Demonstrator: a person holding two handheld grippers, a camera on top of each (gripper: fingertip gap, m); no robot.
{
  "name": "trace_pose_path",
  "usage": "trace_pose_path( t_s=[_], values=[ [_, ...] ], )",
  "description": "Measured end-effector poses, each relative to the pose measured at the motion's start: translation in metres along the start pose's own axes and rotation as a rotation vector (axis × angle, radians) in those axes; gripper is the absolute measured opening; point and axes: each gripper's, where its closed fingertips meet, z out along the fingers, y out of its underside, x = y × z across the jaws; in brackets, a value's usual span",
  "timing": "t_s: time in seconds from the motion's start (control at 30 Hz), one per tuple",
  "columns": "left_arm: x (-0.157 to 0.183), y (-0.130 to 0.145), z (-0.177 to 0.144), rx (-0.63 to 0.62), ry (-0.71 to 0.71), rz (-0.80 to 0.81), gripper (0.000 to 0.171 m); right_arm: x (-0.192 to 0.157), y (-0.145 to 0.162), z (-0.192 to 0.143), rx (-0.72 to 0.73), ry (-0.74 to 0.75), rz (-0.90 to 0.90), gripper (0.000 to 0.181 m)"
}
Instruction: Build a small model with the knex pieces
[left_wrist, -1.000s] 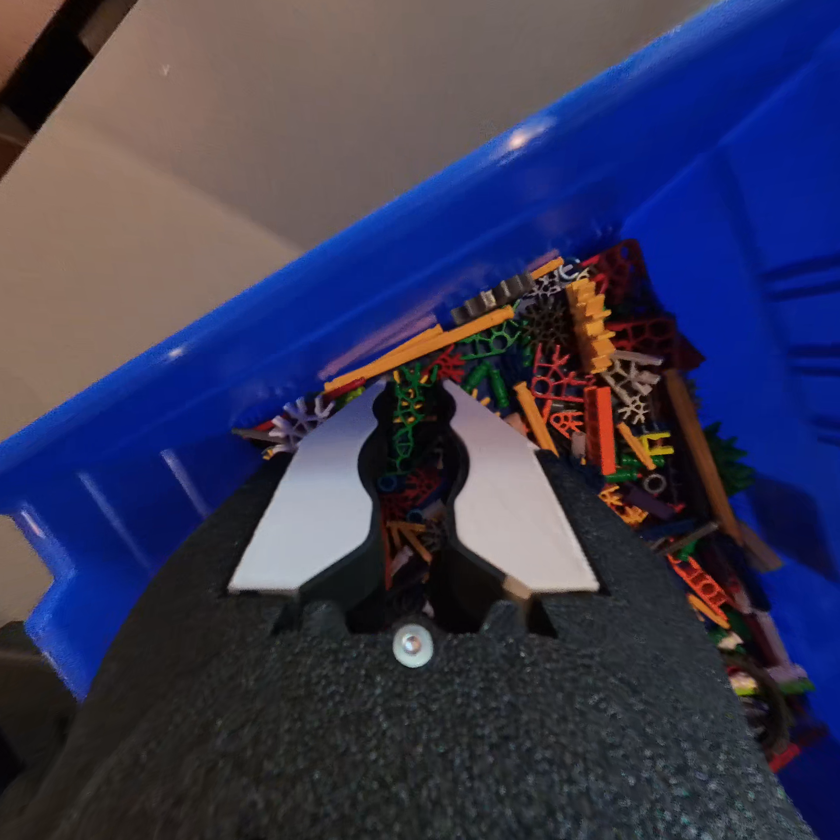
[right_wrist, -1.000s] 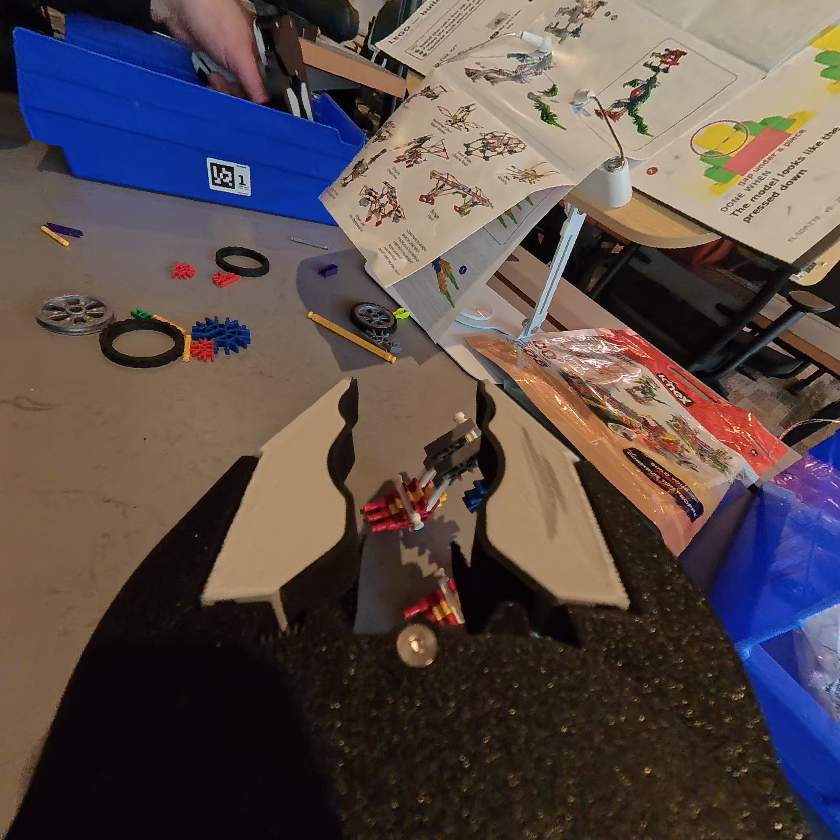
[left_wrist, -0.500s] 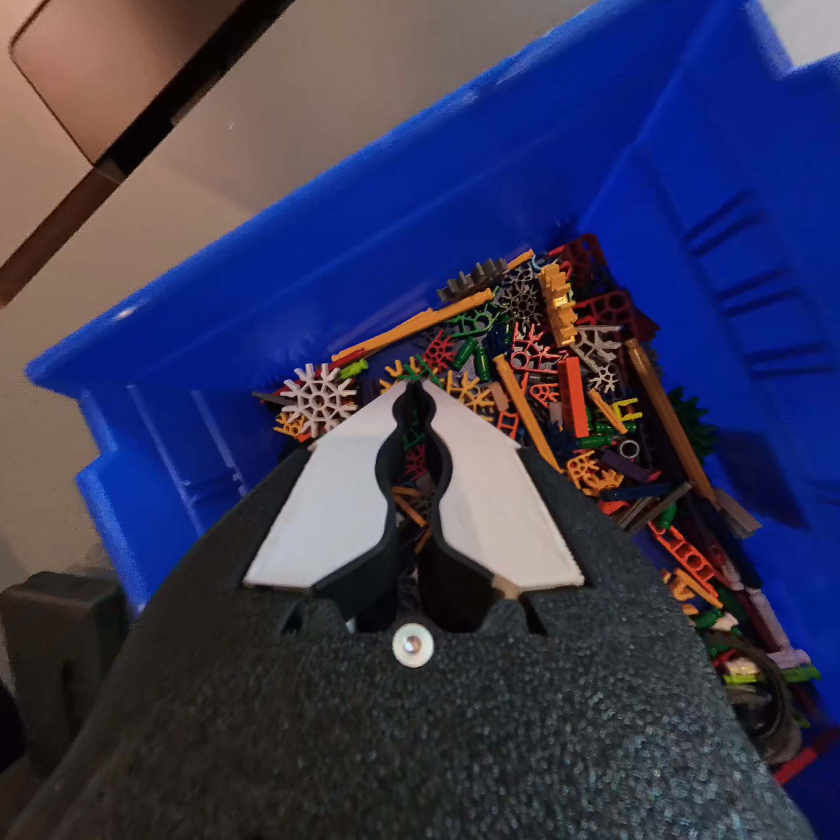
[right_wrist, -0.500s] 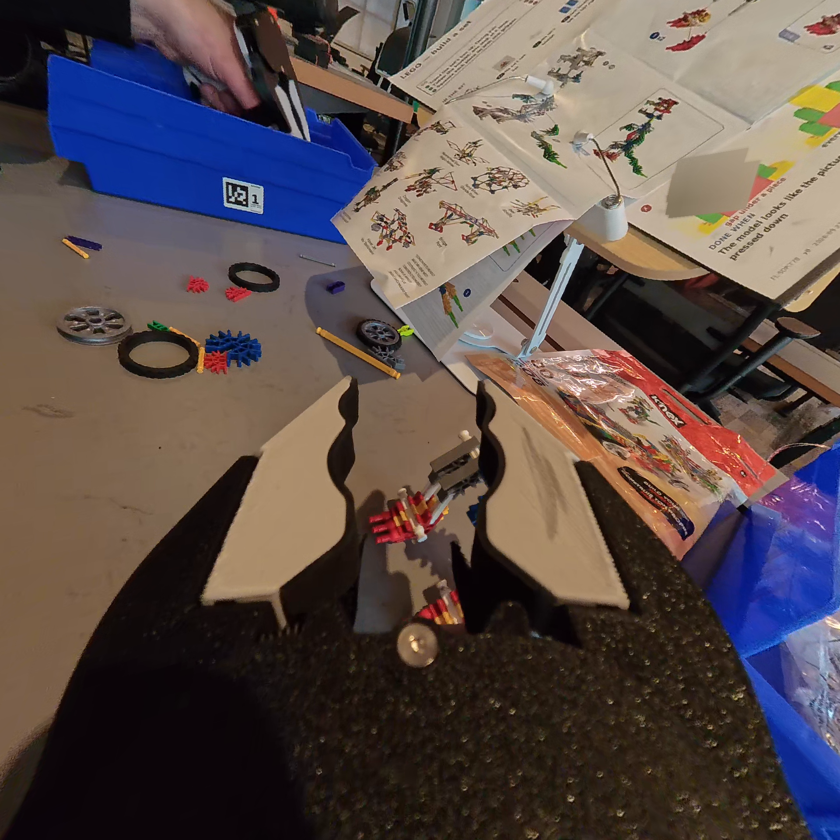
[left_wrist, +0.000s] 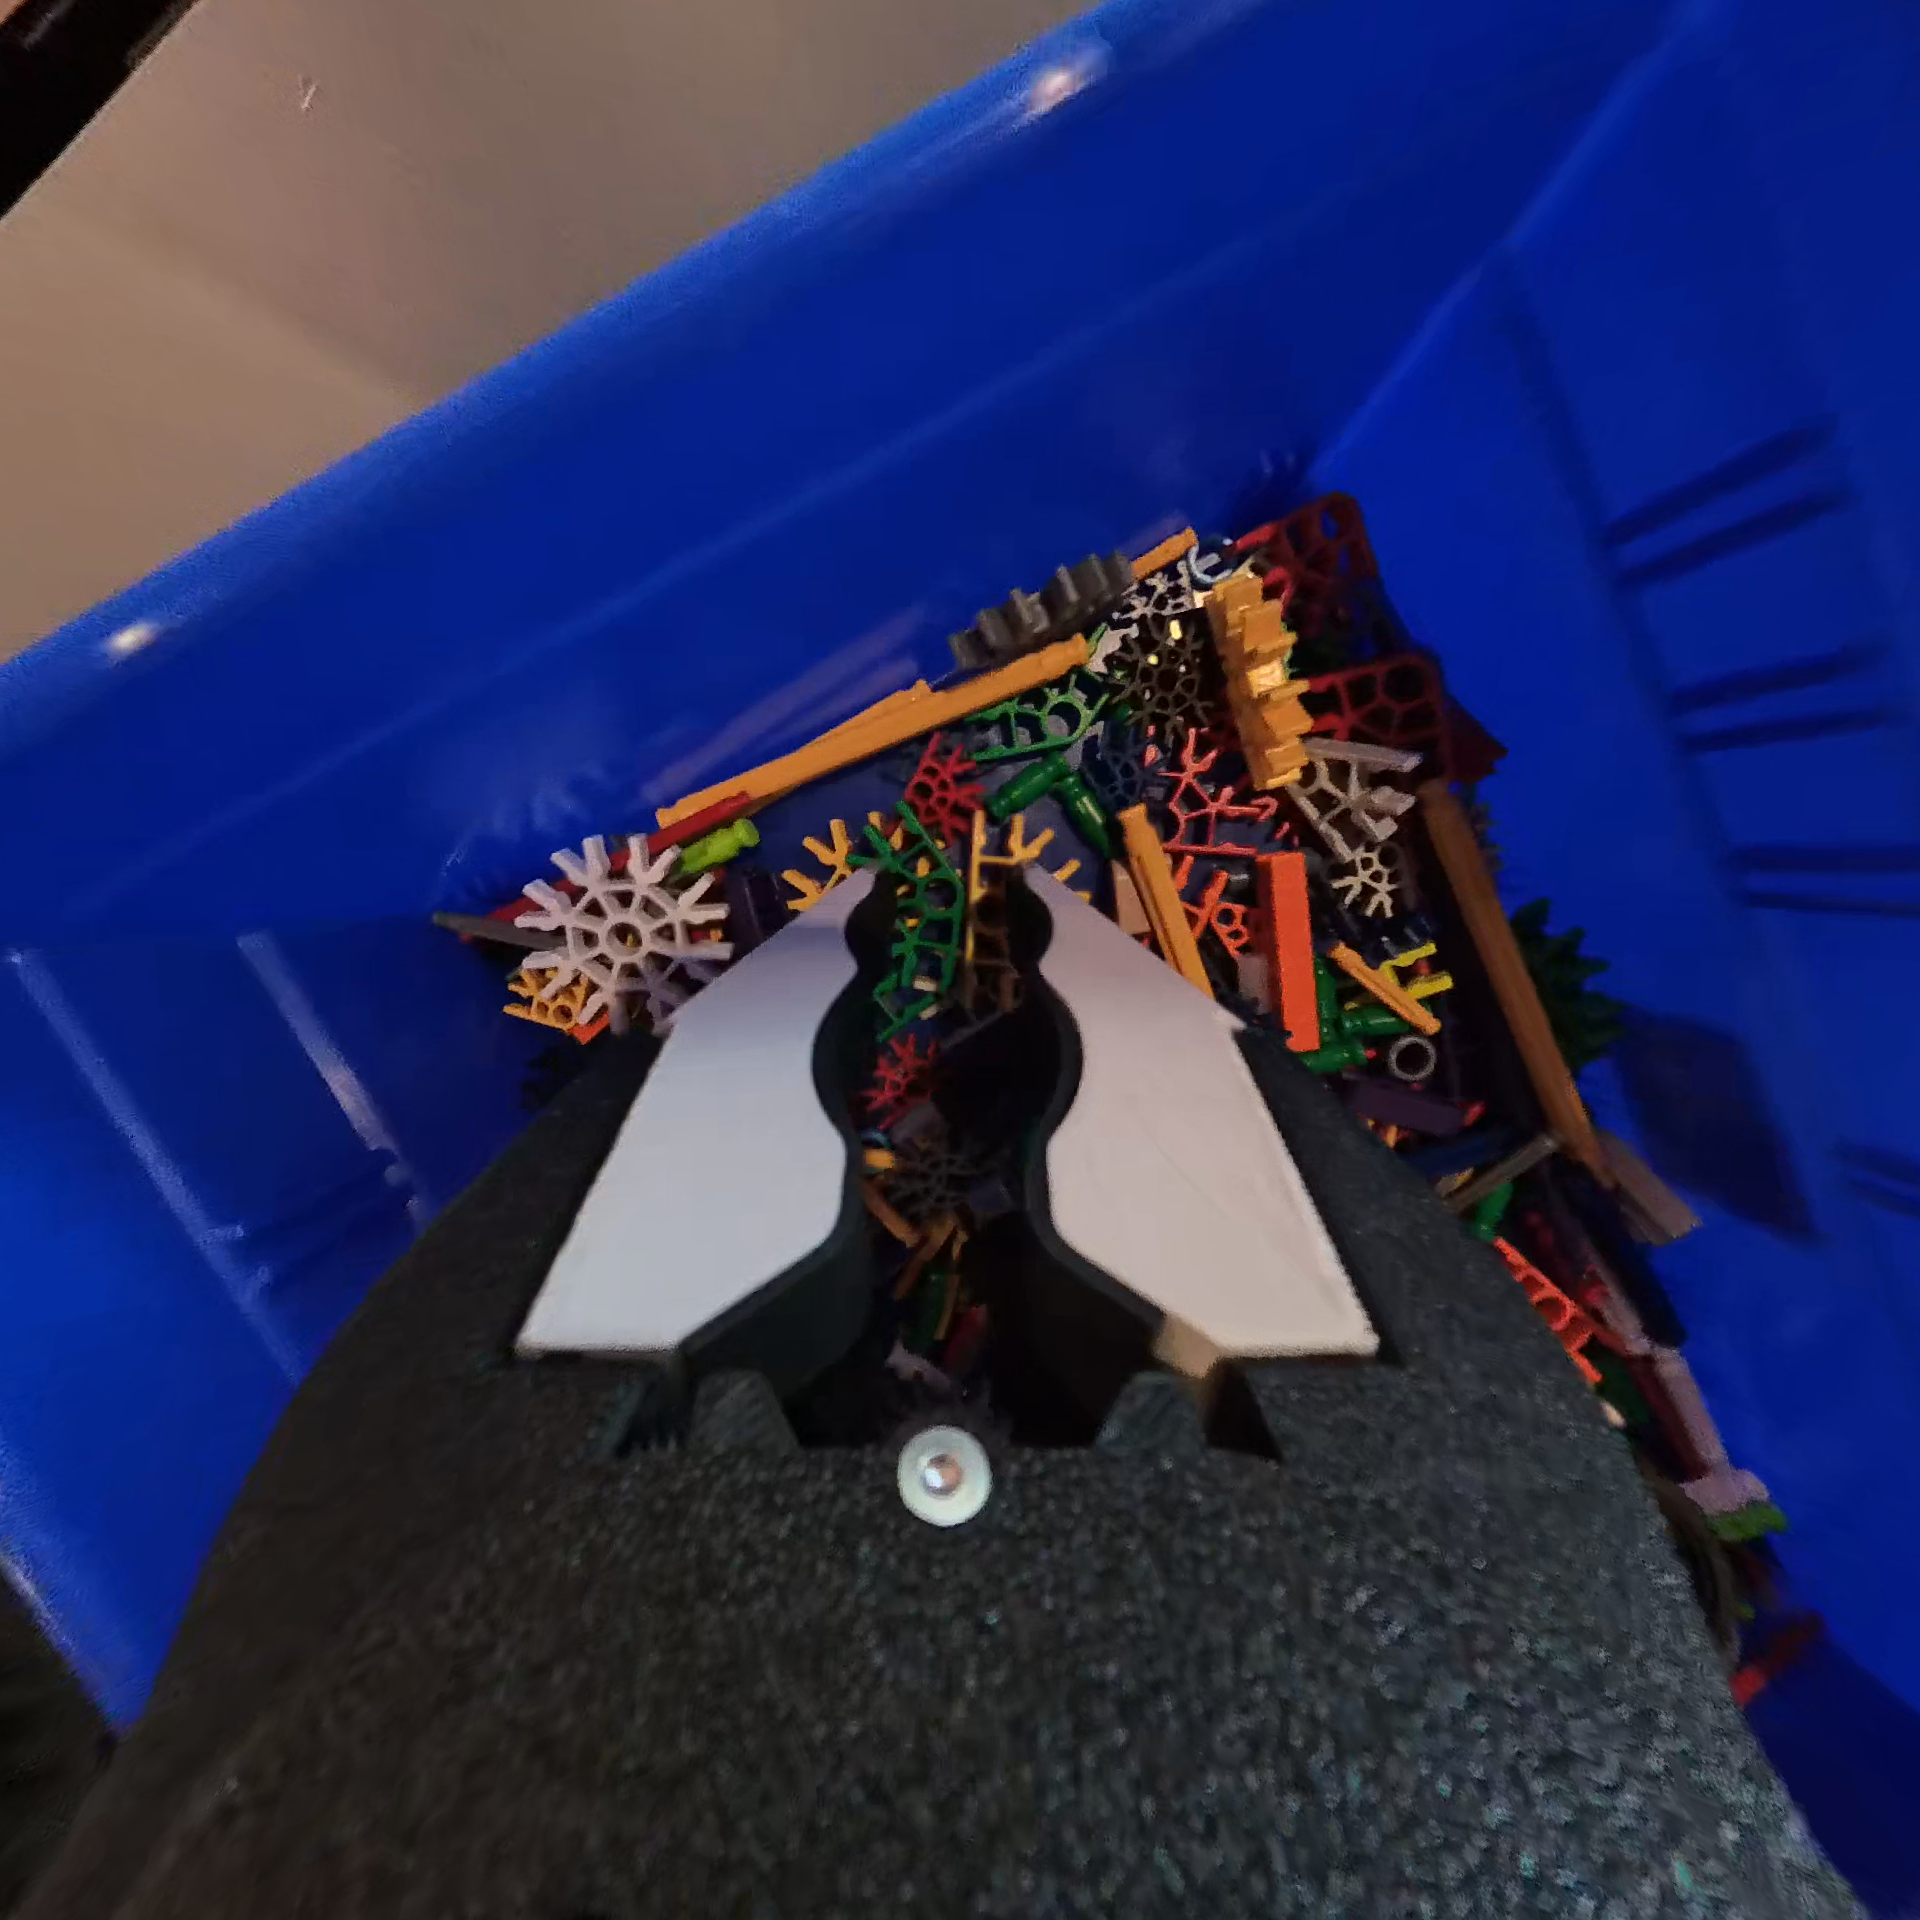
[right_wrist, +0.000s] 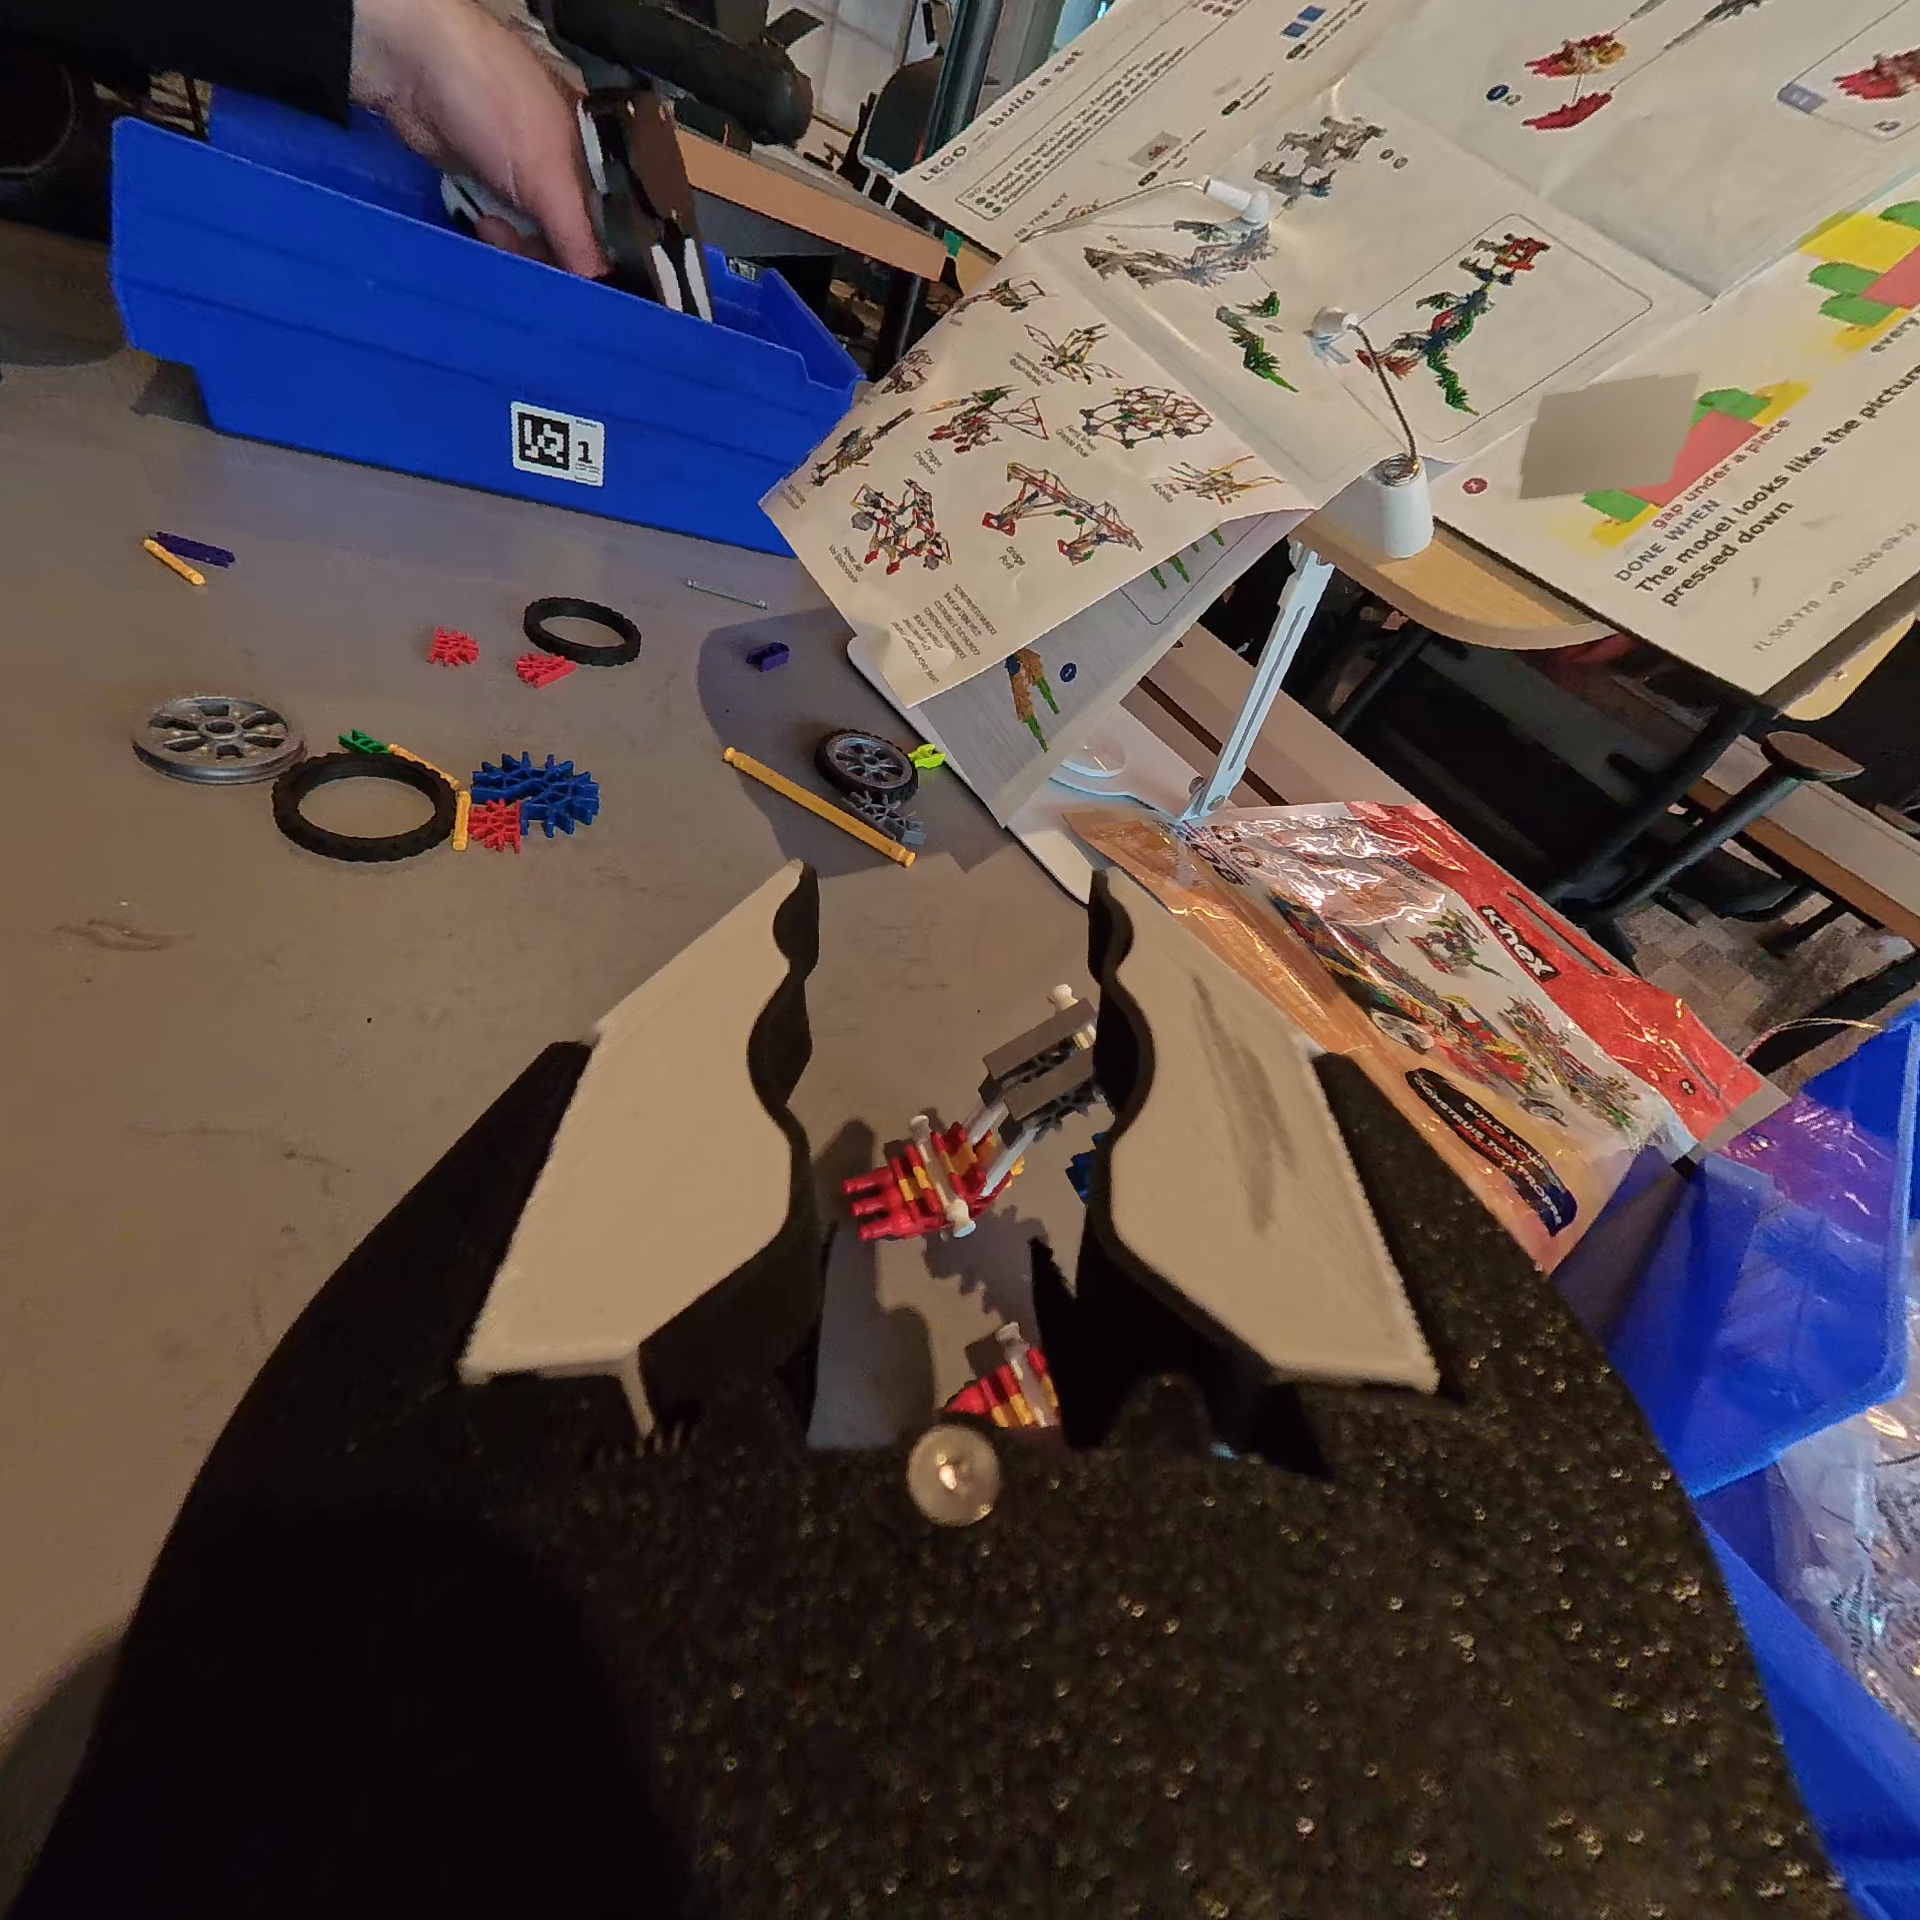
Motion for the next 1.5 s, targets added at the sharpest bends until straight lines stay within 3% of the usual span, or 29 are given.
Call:
trace_pose_path(
  t_s=[0.1, 0.17, 0.33, 0.53, 0.6, 0.83, 1.0, 1.1, 1.23, 1.37, 1.5],
  values=[
    [-0.004, 0.0, 0.0, 0.019, -0.031, -0.011, 0.024, 0.0, -0.003, -0.001, 0.009, 0.0, -0.003, 0.052],
    [-0.007, 0.001, -0.002, 0.028, -0.054, -0.026, 0.037, -0.001, -0.004, -0.001, 0.013, -0.002, -0.004, 0.052],
    [-0.018, -0.007, -0.011, 0.075, -0.072, -0.077, 0.032, -0.002, -0.004, -0.001, 0.013, -0.006, -0.007, 0.052],
    [-0.019, 0.006, 0.001, -0.038, -0.106, -0.047, 0.034, -0.001, -0.005, -0.002, 0.015, 0.001, -0.01, 0.052],
    [-0.02, 0.004, 0.002, -0.008, -0.127, -0.024, 0.024, -0.001, -0.007, -0.003, 0.021, 0.003, -0.011, 0.052],
    [-0.021, 0.004, -0.003, 0.024, -0.176, 0.018, 0.022, -0.003, -0.009, -0.004, 0.025, 0.0, -0.02, 0.052],
    [-0.009, -0.016, -0.038, 0.136, -0.188, 0.031, 0.022, -0.003, -0.01, -0.004, 0.027, 0.006, -0.024, 0.052],
    [0.031, -0.053, -0.082, 0.285, -0.143, 0.112, 0.022, -0.004, -0.009, -0.003, 0.017, 0.006, -0.031, 0.052],
    [0.129, -0.098, -0.117, 0.392, -0.035, 0.339, 0.022, -0.004, -0.007, -0.002, 0.008, 0.005, -0.036, 0.052],
    [0.24, -0.096, -0.092, 0.309, 0.121, 0.581, 0.023, -0.004, -0.008, -0.003, 0.012, 0.008, -0.039, 0.052],
    [0.299, -0.063, -0.047, 0.164, 0.26, 0.684, 0.023, -0.005, -0.009, -0.004, 0.01, 0.008, -0.044, 0.052]
  ],
)
